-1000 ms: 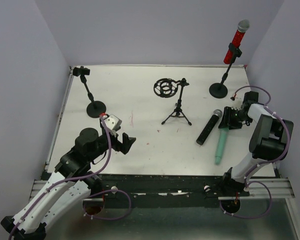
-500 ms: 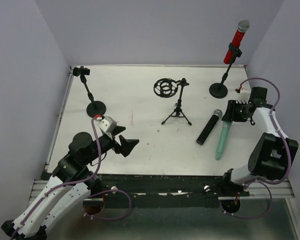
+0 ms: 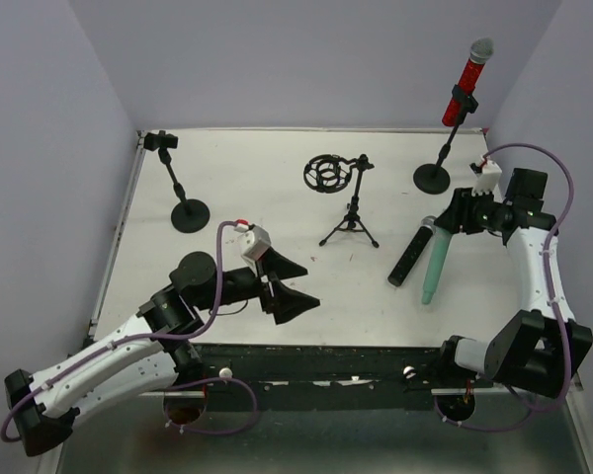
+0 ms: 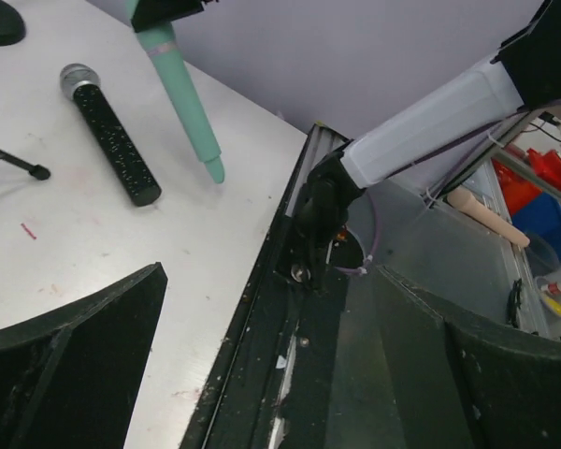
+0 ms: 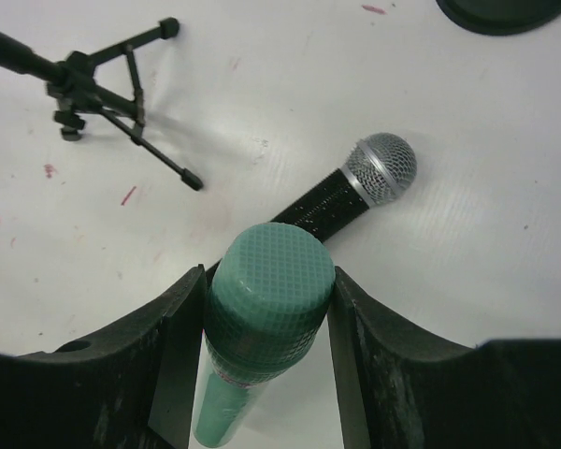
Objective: Attach the microphones to the stand
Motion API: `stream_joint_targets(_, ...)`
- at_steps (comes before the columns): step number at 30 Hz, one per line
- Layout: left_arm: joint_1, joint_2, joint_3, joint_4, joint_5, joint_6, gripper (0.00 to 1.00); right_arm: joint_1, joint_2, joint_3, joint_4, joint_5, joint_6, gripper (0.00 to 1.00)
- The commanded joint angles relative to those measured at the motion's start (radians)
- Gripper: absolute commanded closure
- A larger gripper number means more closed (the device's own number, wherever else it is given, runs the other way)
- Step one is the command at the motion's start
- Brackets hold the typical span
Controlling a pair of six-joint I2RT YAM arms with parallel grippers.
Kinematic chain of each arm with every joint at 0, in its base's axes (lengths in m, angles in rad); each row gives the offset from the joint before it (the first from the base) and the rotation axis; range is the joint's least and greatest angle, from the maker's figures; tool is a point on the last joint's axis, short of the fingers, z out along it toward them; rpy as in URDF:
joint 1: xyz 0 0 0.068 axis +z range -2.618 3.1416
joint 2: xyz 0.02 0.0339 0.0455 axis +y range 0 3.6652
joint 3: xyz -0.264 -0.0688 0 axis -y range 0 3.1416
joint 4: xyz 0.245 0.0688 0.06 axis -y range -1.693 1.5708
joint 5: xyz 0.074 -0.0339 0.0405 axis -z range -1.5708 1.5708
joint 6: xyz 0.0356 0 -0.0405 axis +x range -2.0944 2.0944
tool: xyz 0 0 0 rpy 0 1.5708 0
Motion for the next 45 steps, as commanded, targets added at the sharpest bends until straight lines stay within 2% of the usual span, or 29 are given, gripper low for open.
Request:
stream_joint_targets(1, -0.117, 0.156, 0.171, 0.038, -0.109, 0.015, 0.02, 0.002, -0.05, 0.07, -0.06, -0.177, -0.03, 0.76)
stream_joint_targets(11, -0.187, 0.55, 0.552, -0.006, -0.168, -0.05, 0.02, 0.008, -0.125, 0.238, -0.142, -0.493, -0.006, 0.76)
stream_joint_targets(15, -0.193, 0.691, 0.712, -0.069, -0.169, -0.05, 0.02, 0.015, -0.159, 0.268, -0.113, -0.598, 0.049, 0.76)
stream_joint_targets(18, -0.203, 0.8, 0.85, -0.186, -0.182, -0.05, 0.02, 0.022, -0.173, 0.281, -0.074, -0.659, 0.095, 0.76)
stream_joint_targets(23, -0.216, 0.946, 1.009, -0.276, -0.199, -0.042, 0.02, 0.028, -0.187, 0.297, -0.034, -0.716, 0.152, 0.76)
stream_joint_targets(31, -0.23, 1.063, 1.147, -0.387, -0.291, 0.022, 0.02, 0.029, -0.199, 0.299, -0.023, -0.748, 0.164, 0.76)
stream_joint_targets(39, -0.231, 1.162, 1.287, -0.445, -0.268, 0.044, 0.16, 0.032, -0.205, 0.279, 0.004, -0.774, 0.19, 0.76)
stream_joint_targets(45, -0.231, 1.184, 1.312, -0.473, -0.272, 0.052, 0.29, 0.034, -0.207, 0.284, 0.004, -0.789, 0.192, 0.76)
